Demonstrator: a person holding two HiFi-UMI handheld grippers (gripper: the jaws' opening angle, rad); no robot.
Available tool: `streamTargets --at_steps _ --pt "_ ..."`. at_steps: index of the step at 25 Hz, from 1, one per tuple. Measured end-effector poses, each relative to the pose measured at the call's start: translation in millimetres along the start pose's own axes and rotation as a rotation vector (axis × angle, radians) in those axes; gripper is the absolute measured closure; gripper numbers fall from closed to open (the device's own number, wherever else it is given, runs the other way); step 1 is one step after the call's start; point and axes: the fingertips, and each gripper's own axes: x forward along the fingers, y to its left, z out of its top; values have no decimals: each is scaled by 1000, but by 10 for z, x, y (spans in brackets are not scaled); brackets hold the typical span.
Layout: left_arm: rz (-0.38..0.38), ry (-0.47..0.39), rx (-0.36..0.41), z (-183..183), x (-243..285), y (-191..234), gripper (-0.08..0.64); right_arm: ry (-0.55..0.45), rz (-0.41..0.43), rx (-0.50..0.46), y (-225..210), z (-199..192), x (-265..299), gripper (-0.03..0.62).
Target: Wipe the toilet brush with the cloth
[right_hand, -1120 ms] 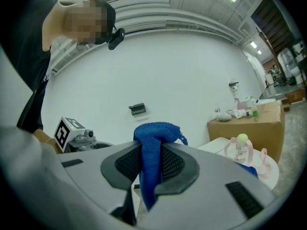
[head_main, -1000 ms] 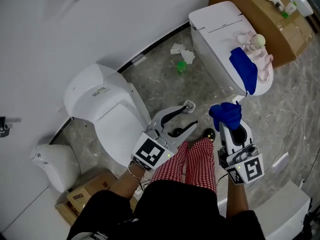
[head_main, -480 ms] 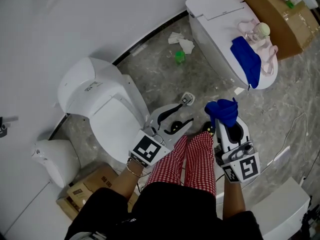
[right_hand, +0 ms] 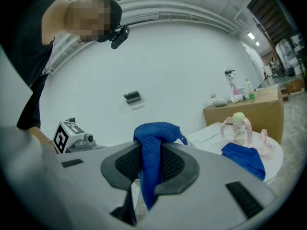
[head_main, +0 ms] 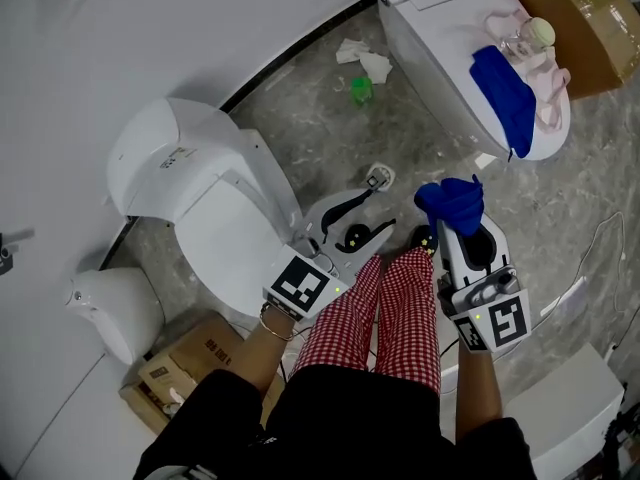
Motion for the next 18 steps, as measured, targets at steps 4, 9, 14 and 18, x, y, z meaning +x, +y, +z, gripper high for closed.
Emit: streamTargets --at_steps 4,9,14,18 --pt "9 7 -31 -125 52 54 365 10 8 10 -14 -120 32 522" --pt "12 29 -32 -300 121 134 362 32 11 21 -46 -250 72 522" --pt "-3 97 -31 -582 237 175 356 55 6 25 -109 -379 110 522" --pt "-8 137 -25 -737 307 191 354 78 11 8 -151 -495 160 522"
